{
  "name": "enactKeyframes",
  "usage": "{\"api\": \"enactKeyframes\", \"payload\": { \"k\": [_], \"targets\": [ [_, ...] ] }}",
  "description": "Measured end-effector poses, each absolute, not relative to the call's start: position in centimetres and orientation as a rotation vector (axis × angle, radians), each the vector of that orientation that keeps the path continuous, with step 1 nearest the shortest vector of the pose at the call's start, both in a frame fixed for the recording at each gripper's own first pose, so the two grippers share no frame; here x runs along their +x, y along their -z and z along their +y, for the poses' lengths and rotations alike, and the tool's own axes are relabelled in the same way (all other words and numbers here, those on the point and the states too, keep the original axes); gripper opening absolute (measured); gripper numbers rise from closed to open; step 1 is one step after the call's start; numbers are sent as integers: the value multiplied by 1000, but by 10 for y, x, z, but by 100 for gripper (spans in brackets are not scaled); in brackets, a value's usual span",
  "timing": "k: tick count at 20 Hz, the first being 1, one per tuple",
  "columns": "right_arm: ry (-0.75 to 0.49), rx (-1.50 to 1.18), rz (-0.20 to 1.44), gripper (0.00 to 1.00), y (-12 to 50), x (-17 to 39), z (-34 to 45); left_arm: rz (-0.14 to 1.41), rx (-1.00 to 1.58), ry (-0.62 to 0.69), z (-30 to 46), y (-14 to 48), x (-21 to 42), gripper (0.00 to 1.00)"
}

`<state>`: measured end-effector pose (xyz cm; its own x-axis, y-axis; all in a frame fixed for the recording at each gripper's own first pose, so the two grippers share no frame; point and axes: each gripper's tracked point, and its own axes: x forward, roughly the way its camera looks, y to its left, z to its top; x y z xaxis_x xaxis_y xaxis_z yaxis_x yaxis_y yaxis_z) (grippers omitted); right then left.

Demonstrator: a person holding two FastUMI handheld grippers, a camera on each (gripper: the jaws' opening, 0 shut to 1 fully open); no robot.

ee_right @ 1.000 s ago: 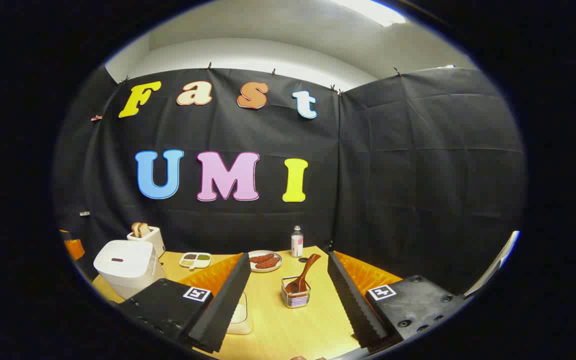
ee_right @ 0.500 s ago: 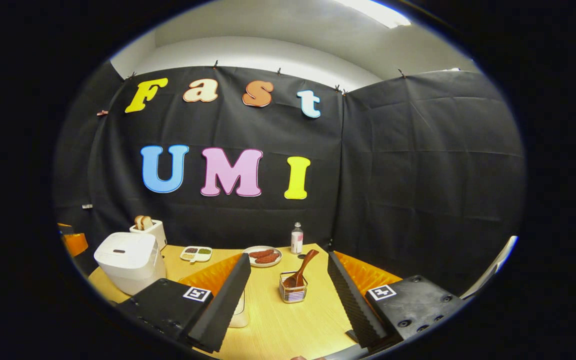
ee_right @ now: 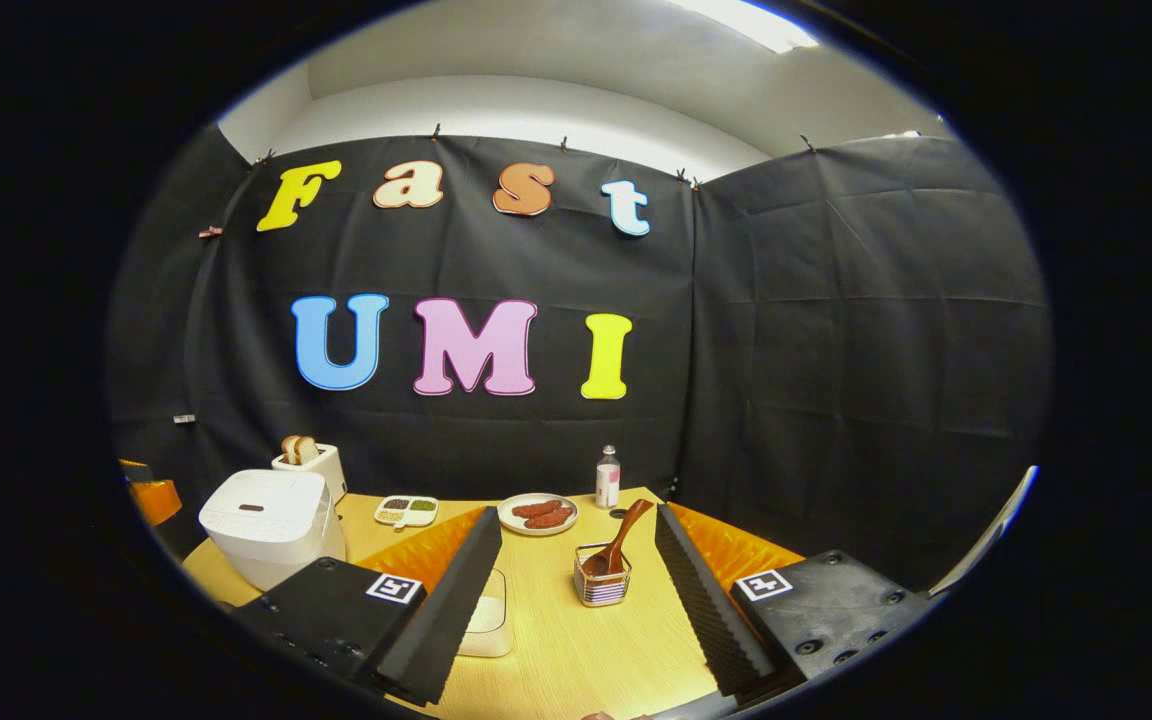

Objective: Close the left gripper, press the button to open the rice cooker; take a wooden spoon from the chopstick holder with the right hand, scoop a spoonful of rice and pour it into the rice cooker, then put the wooden spoon back into the chopstick holder.

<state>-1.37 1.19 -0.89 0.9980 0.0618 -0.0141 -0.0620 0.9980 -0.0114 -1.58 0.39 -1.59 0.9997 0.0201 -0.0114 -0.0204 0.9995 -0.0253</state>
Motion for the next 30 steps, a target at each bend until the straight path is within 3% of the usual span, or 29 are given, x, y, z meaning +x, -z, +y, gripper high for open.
{"api": "enactKeyframes", "payload": {
  "k": [9,10,12,13,16,19,21,30],
  "targets": [
    [-90,-48,59,98,15,10,10,16,-36,-95,33,6,23,95],
    [-93,-56,72,98,17,14,9,29,-47,-107,37,7,30,82],
    [-93,-65,78,98,16,21,4,55,-69,-104,40,9,45,67],
    [-92,-70,77,98,16,25,2,60,-80,-91,39,10,52,64],
    [-91,-73,97,98,25,37,-8,80,-87,-85,45,16,74,39],
    [-79,-57,121,98,32,45,-22,114,-64,-125,57,26,93,25],
    [-68,-58,128,98,35,49,-33,142,-56,-138,62,33,106,8],
    [-34,-46,189,98,58,49,-63,300,-35,-77,82,69,191,6]
  ]
}}
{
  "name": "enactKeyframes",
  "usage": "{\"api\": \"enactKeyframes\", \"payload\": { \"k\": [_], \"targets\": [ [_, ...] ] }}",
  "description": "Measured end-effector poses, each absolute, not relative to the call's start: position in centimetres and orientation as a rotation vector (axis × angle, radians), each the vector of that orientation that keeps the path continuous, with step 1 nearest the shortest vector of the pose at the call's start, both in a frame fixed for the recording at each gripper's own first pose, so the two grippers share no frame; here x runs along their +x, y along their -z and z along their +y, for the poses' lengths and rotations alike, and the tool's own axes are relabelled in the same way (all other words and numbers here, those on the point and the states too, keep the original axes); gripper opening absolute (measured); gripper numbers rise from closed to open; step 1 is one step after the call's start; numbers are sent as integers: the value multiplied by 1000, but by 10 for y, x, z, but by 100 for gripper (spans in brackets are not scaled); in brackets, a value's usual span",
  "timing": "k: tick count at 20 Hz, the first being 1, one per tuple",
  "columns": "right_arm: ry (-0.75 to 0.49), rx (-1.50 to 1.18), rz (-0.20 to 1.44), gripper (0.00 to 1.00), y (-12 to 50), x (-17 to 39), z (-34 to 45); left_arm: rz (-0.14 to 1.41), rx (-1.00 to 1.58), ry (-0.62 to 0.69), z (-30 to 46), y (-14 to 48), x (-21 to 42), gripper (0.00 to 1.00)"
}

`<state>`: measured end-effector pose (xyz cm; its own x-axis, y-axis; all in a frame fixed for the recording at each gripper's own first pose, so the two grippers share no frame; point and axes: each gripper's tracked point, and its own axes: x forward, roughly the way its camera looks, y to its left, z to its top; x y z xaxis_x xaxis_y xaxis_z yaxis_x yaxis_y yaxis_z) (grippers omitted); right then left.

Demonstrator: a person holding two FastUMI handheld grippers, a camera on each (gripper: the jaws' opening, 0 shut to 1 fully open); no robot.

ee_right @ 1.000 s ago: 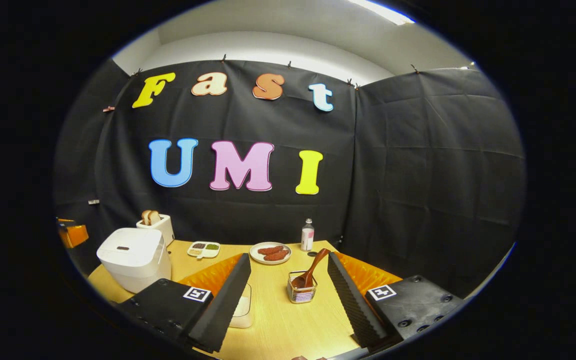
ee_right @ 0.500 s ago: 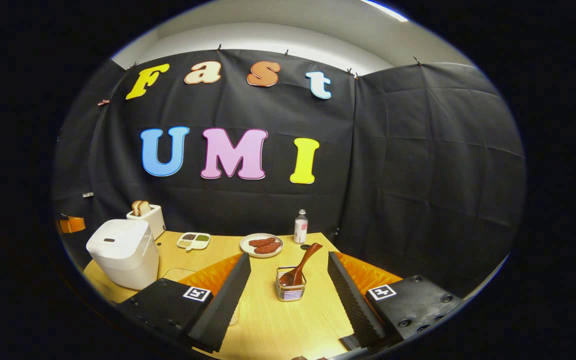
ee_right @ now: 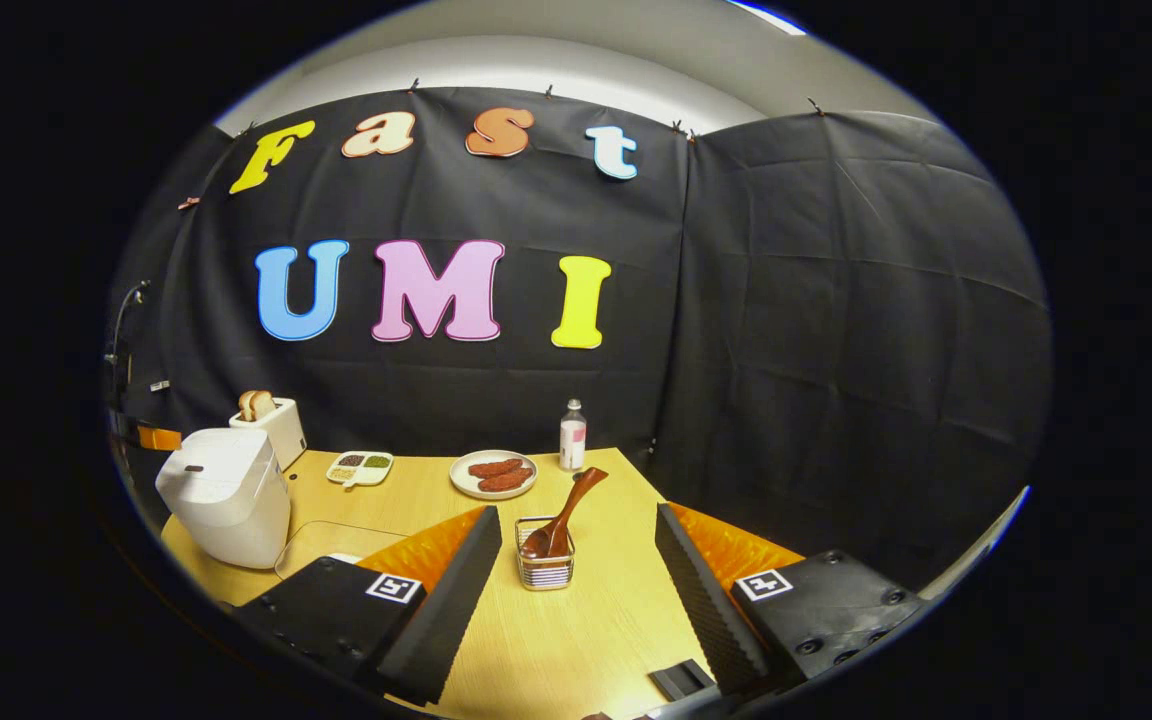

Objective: Close the left gripper, press the button to open the rice cooker; take a wooden spoon from the chopstick holder with the right hand, scoop a spoonful of rice and pour it into the rice cooker, then put the wooden spoon back into the chopstick holder.

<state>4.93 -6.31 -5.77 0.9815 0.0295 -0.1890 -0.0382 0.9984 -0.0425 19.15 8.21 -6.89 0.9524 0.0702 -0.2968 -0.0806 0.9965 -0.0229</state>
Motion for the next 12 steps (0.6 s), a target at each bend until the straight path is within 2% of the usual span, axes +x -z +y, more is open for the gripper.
{"api": "enactKeyframes", "payload": {
  "k": [6,12],
  "targets": [
    [-49,-56,217,98,66,45,-65,417,-103,-105,97,107,221,6],
    [-59,-60,219,98,69,52,-64,431,-104,-122,98,118,219,7]
  ]
}}
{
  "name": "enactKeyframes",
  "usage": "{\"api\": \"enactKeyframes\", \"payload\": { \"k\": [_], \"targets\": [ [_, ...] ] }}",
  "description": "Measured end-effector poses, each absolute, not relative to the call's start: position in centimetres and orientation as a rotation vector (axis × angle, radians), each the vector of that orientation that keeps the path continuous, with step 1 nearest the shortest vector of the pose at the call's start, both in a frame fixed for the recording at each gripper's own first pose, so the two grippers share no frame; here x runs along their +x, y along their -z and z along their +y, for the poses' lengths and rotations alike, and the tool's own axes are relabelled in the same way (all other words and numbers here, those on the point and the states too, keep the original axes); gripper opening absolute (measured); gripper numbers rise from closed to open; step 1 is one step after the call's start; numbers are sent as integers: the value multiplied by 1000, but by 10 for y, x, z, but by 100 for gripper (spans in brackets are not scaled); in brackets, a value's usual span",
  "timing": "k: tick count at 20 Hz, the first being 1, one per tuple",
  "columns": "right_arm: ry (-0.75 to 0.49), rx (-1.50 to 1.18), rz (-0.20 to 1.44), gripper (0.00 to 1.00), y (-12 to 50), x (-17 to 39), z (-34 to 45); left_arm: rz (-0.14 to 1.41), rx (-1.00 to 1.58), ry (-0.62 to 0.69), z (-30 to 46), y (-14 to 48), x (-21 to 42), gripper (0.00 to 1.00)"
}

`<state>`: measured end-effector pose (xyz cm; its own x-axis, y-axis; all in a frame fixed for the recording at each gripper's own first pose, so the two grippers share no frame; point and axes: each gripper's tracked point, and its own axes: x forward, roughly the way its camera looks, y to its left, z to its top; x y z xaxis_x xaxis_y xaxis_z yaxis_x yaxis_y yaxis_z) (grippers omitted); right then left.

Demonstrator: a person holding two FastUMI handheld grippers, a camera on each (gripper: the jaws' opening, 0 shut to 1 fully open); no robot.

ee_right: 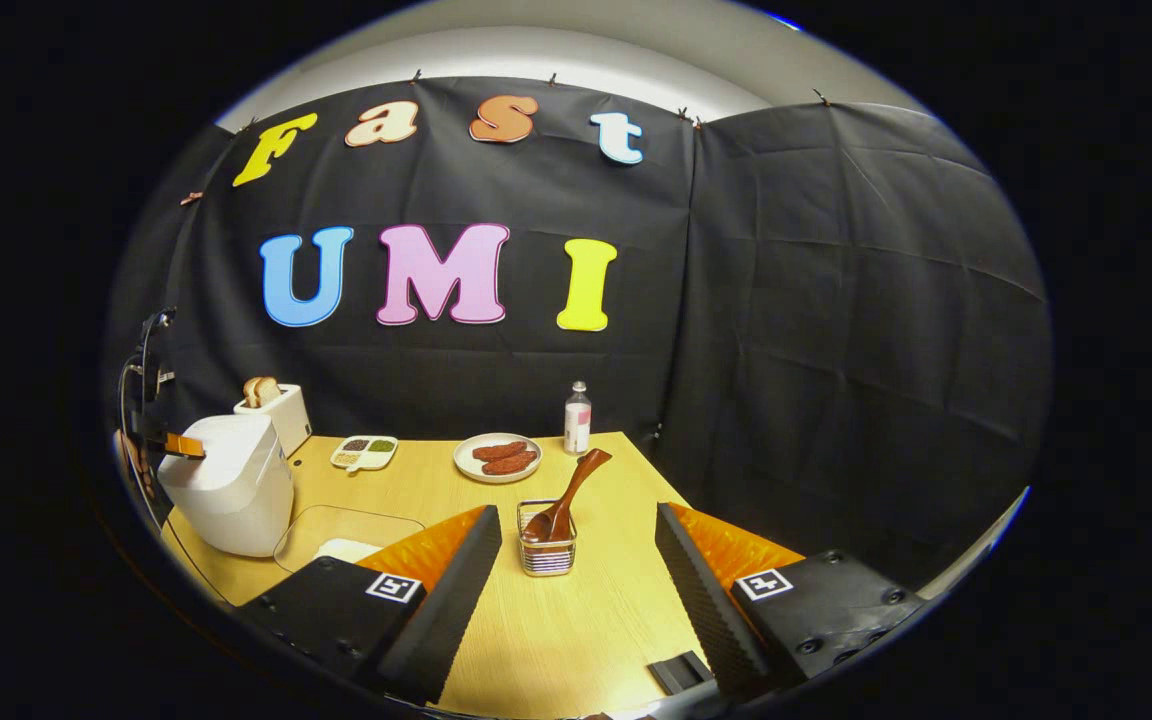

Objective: Close the left gripper, press the button to open the rice cooker; take a wooden spoon from the chopstick holder with the right hand, scoop a spoonful of rice and pour it into the rice cooker, then put the wooden spoon back into the chopstick holder.

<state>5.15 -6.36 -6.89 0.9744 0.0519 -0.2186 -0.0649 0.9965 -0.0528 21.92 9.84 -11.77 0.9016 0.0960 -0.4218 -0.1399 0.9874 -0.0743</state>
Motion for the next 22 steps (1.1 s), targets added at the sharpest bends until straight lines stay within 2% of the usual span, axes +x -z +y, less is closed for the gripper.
{"api": "enactKeyframes", "payload": {
  "k": [5,10,14,18,22],
  "targets": [
    [-89,-60,208,98,65,58,-60,421,-55,-142,98,108,222,7],
    [-93,-100,178,98,61,69,-69,175,78,-175,84,1,209,6],
    [-95,-96,159,98,55,85,-74,63,-3,-131,44,-50,189,5],
    [-98,-63,172,98,57,107,-81,11,-112,-10,-21,-55,149,6],
    [-122,-10,205,98,62,135,-85,-18,-44,49,-75,-42,123,7]
  ]
}}
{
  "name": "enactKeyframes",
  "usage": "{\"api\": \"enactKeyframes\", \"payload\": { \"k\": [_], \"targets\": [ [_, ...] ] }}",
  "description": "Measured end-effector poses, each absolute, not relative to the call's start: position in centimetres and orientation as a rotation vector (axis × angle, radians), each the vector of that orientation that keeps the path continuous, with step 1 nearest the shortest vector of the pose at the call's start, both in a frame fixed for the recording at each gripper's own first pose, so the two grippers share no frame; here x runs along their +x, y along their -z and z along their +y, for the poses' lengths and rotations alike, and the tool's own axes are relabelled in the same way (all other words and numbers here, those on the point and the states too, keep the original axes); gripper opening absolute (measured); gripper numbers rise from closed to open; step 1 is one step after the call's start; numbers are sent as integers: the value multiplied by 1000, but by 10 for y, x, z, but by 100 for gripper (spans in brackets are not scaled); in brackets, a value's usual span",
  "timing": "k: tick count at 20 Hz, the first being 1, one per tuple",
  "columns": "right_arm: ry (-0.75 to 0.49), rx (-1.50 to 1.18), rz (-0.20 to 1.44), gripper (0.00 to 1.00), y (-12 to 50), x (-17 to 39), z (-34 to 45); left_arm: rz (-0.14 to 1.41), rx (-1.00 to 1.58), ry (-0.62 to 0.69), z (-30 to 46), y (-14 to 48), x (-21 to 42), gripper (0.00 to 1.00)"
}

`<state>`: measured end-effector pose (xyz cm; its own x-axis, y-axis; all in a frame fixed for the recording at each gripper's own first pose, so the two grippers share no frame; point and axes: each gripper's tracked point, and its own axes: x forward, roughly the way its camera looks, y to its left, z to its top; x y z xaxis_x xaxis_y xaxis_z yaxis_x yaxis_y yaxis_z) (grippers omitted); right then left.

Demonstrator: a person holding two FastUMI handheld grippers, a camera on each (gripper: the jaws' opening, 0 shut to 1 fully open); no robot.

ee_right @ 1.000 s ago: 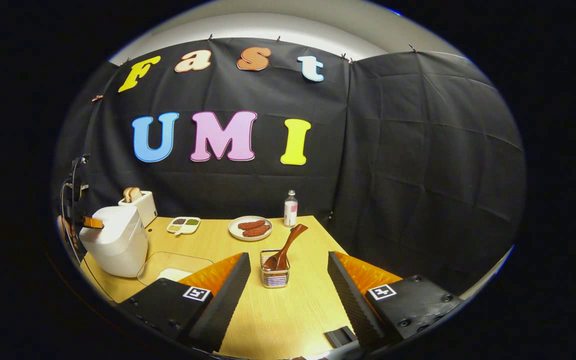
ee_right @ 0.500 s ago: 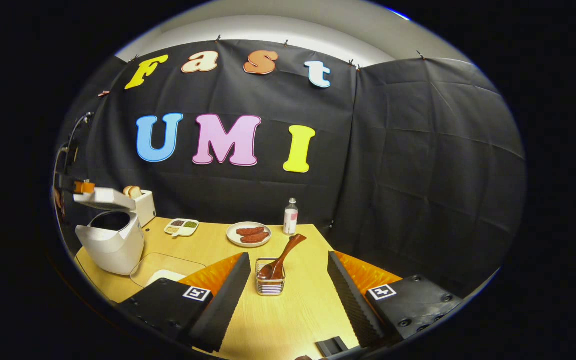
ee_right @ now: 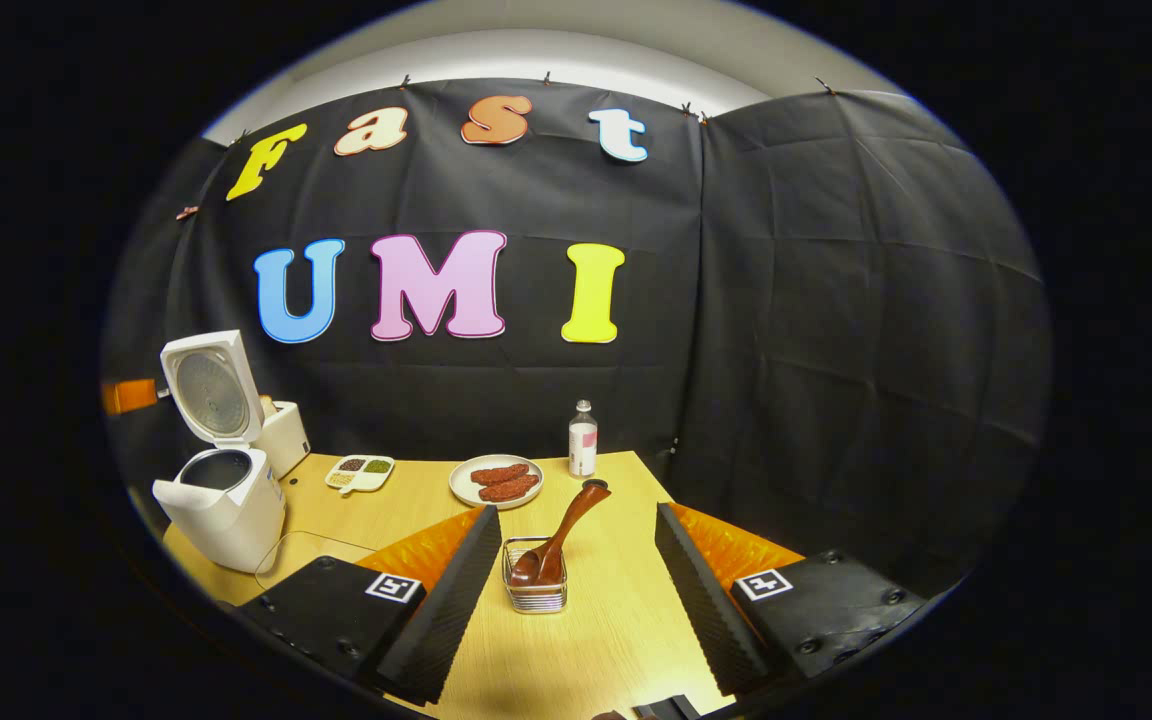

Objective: Close the left gripper, press the button to open the rice cooker; take a wooden spoon from the chopstick holder with the right hand, scoop a spoonful of rice and pour it into the rice cooker, then put the wooden spoon back into the chopstick holder.

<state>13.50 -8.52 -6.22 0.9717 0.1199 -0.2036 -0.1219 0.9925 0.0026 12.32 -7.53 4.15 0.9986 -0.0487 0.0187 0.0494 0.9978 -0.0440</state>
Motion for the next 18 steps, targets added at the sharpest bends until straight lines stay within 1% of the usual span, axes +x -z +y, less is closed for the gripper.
{"api": "enactKeyframes", "payload": {
  "k": [3,5,7,8,9,11,12,13,14,15,18],
  "targets": [
    [-140,-6,230,98,72,159,-92,40,-74,113,-120,-23,122,8],
    [-161,1,256,98,80,175,-94,60,-60,108,-130,-17,127,10],
    [-181,18,294,98,94,191,-97,55,-82,113,-144,-21,132,18],
    [-196,25,314,98,101,197,-96,53,-89,108,-148,-22,134,23],
    [-215,28,333,98,109,204,-95,54,-87,96,-148,-21,135,36],
    [-256,16,360,98,127,219,-92,58,-77,63,-148,-19,137,53],
    [-274,12,372,98,135,227,-89,64,-82,52,-151,-16,137,66],
    [-292,16,388,98,143,235,-86,71,-90,29,-151,-17,134,76],
    [-306,25,405,98,151,241,-83,76,-97,9,-150,-14,137,94],
    [-316,32,425,98,160,247,-81,81,-104,-13,-149,-12,135,97],
    [-344,56,481,98,186,267,-72,94,-128,-86,-145,-7,128,96]
  ]
}}
